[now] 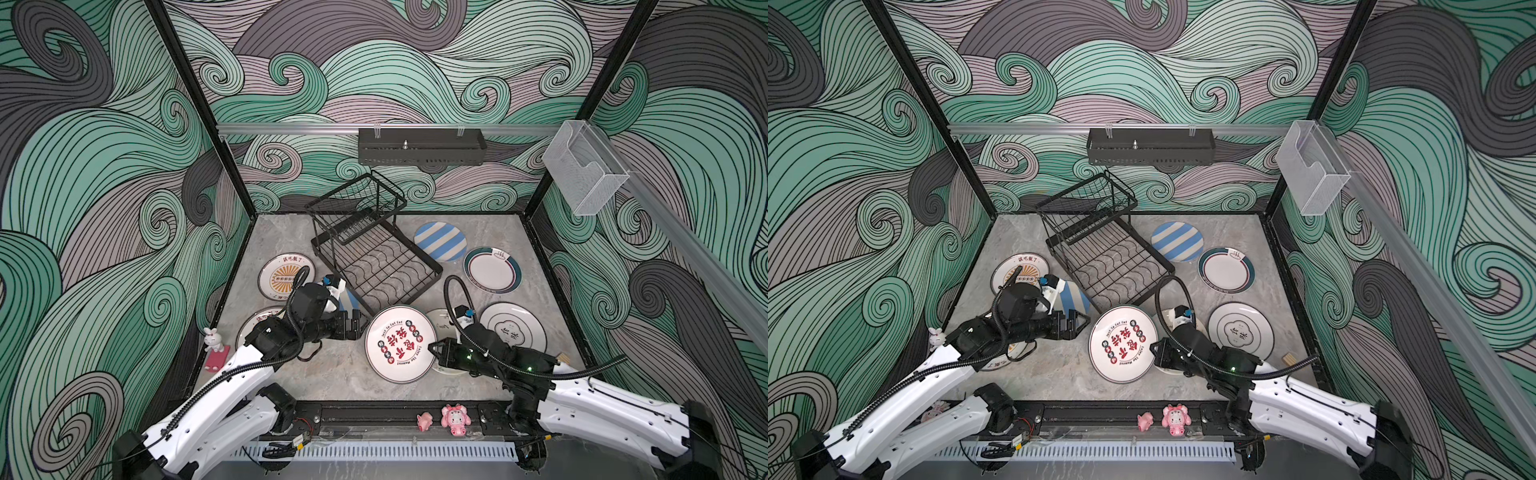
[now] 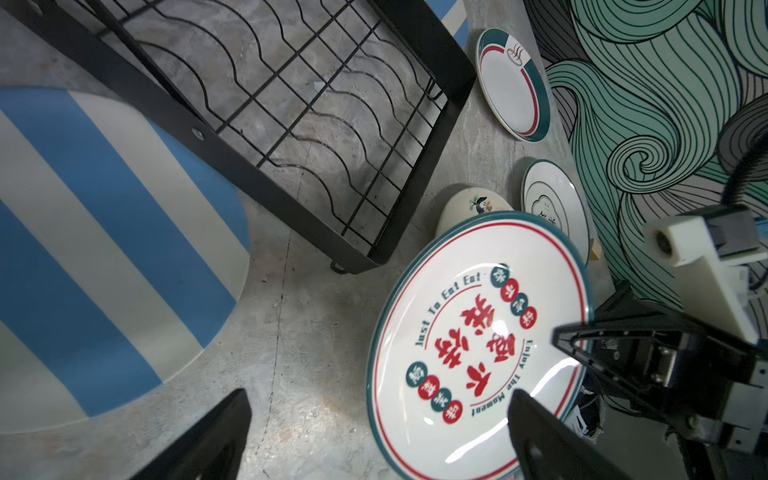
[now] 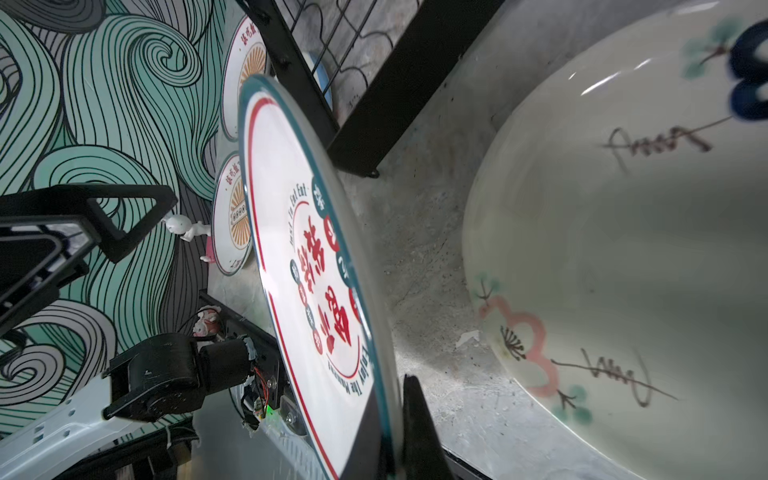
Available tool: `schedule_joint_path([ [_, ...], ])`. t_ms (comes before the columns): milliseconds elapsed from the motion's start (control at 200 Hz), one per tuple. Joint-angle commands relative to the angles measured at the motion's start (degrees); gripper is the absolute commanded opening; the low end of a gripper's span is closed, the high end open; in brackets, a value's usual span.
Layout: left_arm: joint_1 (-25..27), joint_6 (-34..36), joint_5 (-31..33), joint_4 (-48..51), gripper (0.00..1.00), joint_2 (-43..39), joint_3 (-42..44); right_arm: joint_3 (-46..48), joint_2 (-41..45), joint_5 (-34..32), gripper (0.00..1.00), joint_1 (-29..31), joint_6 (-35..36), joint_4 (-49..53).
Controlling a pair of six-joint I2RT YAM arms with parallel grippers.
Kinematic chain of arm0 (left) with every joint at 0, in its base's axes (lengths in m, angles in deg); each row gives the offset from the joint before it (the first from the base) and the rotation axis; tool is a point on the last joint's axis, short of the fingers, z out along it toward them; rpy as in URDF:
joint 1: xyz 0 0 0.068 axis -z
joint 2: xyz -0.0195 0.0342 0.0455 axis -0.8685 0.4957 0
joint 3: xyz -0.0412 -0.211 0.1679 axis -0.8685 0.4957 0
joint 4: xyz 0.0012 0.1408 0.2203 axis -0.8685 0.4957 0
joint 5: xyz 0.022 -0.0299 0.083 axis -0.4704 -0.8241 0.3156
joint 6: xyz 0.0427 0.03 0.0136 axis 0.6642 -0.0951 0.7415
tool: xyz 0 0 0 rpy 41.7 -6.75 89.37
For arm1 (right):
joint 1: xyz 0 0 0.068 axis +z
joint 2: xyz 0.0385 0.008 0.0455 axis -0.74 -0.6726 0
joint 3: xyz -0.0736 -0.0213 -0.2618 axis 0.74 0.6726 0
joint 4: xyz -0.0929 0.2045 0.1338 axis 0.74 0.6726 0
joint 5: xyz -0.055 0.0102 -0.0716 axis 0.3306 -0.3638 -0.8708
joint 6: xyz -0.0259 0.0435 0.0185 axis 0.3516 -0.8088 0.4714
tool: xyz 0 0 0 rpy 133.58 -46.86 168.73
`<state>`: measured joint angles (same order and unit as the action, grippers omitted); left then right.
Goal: Load the plates into the dish rack
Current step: 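Lift the plate upright with the right gripper toward the dish rack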
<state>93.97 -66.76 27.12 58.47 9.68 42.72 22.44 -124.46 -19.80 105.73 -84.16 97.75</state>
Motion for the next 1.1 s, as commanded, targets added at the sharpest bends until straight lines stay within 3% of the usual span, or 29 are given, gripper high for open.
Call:
schedule_joint_path([
  [0, -1.3, 7.6, 3.2, 8.9, 0.99, 2.1, -5.4, -5.5, 3.3, -3.6, 0.00, -3.5, 8.1, 8.0],
  [135, -5.4, 10.6, 3.2, 9.1, 0.99, 2.5, -7.1, -12.8, 1.2, -4.4, 0.00, -9.1, 15.8, 12.1],
  [355, -13.5, 12.1, 0.6, 8.0, 0.99, 1.8, -5.1, -32.4, -13.6, -9.4, 0.00, -14.0, 32.2, 15.1],
  [736, -16.4, 10.1, -0.7, 5.1, 0.99, 4.2, -3.7, -66.4, -36.9, -21.6, 0.00, -17.1, 50.9, 15.2],
  [886, -16.8, 10.3, -2.0, 4.2, 0.99, 4.9, -3.8, -76.1, -44.7, -27.0, 0.00, -17.2, 56.9, 10.6],
  [1096, -17.6, 10.3, -3.7, 3.7, 0.99, 5.8, -3.4, -82.7, -53.1, -30.2, 0.00, -17.2, 63.3, -1.4],
])
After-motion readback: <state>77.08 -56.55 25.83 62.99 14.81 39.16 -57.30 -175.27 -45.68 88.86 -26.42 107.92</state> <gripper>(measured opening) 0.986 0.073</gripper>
